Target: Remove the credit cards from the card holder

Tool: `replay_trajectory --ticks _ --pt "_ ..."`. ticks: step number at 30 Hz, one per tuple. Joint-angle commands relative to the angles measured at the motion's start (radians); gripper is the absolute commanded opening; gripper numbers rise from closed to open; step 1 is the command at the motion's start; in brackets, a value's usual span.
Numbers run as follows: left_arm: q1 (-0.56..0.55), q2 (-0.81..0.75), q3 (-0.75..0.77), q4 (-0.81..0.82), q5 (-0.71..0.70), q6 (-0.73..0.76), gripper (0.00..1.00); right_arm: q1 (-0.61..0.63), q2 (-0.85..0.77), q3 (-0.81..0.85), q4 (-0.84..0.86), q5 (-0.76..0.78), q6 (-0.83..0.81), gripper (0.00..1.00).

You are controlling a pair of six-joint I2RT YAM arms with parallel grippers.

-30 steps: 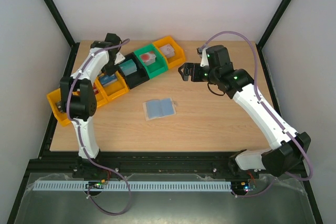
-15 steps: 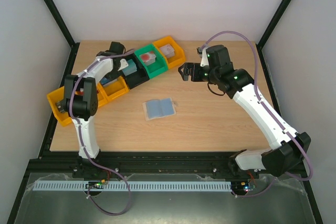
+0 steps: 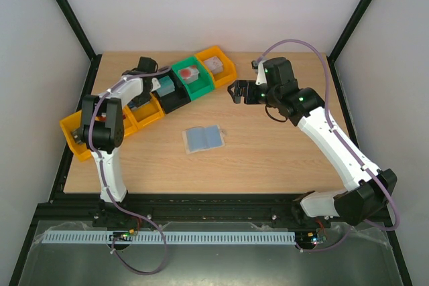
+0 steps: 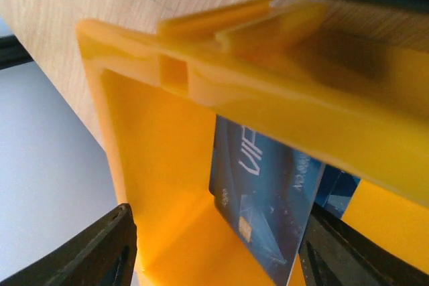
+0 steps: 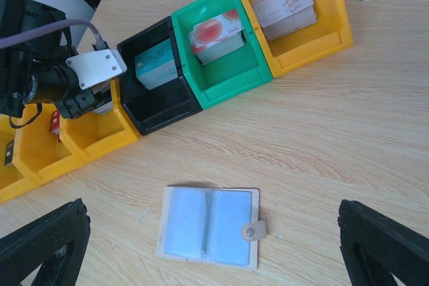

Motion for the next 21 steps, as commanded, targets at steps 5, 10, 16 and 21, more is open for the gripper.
replay_trajectory --ticks 5,10,16,21 --pt "0.004 -0.079 0.064 -0.056 0.042 0.004 0.79 -0.005 -0.018 0.034 -0.024 0.002 -0.018 0.99" --pt "0.004 -0.112 0.189 -0.177 0.156 -0.043 0.88 -0.005 -0.018 0.050 -0.031 0.000 -0.032 0.99" --pt "0.020 -0.200 0.379 -0.359 0.472 -0.293 0.98 -0.049 -0.065 0.000 0.024 0.075 -0.027 0.99" --pt "0.057 -0.358 0.395 -0.395 0.658 -0.601 0.99 -0.200 -0.187 -0.144 0.241 0.181 -0.041 0.99"
